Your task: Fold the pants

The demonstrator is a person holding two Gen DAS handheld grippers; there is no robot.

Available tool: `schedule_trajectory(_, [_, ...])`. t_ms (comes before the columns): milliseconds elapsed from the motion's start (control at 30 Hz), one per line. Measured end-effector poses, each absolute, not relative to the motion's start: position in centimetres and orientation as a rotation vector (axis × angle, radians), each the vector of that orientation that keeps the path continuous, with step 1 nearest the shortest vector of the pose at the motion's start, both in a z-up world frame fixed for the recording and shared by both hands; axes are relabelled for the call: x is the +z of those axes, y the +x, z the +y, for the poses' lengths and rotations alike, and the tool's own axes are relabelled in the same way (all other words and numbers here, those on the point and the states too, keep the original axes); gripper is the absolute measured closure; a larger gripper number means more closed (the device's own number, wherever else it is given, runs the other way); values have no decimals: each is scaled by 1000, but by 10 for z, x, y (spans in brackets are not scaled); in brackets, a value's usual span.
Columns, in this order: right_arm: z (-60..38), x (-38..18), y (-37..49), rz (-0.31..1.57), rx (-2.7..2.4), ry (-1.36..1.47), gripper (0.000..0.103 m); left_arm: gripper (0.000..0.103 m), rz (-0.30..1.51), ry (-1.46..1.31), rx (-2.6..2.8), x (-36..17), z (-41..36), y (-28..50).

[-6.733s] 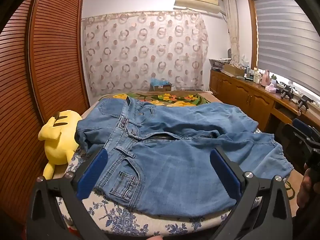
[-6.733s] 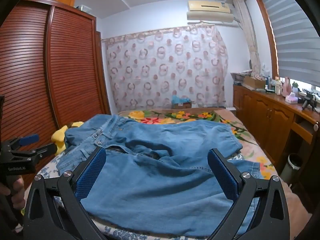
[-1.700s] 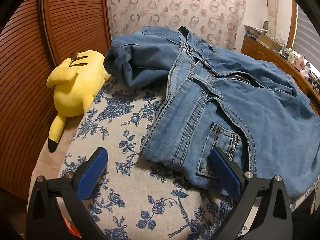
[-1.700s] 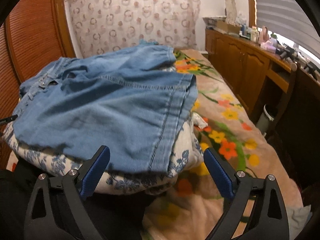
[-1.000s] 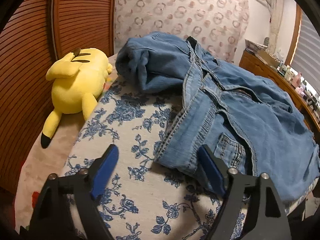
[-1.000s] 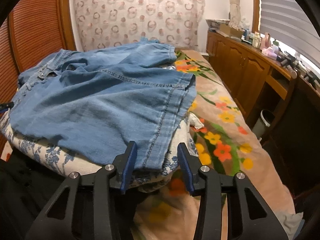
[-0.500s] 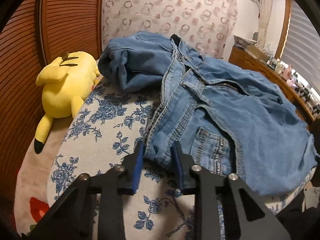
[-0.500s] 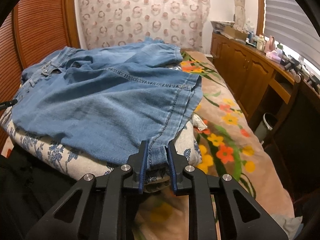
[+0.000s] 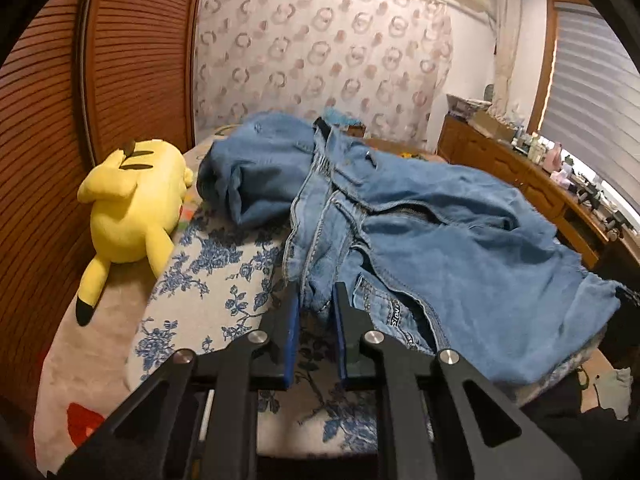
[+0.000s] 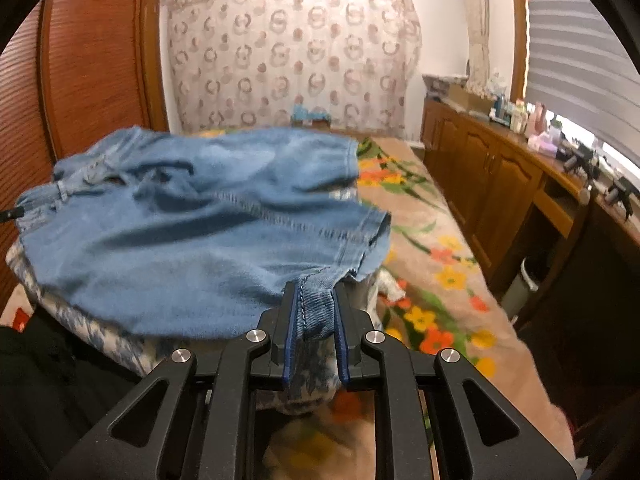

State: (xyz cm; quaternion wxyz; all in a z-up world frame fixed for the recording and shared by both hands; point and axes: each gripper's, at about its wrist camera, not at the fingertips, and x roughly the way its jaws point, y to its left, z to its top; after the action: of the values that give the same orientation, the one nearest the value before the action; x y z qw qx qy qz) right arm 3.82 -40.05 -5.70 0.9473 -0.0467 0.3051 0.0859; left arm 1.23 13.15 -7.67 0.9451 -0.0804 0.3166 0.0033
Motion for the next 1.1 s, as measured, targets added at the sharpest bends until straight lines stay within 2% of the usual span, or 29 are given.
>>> schedule_trajectory(233, [-400, -22, 49, 516, 191, -61, 90, 91, 642, -160, -4, -72, 127, 10])
schedule_trajectory(300, [-393, -18, 55, 499, 193, -65, 92, 91, 647, -159, -5, -73, 125, 13])
schedule_trajectory(633, [-360, -35, 110, 535, 260, -78, 95, 91, 656, -135, -13, -75, 122, 30])
schedule_trajectory(1100, [-336, -21, 169, 488, 276, -117, 96, 91, 626, -96, -52, -54, 113, 77])
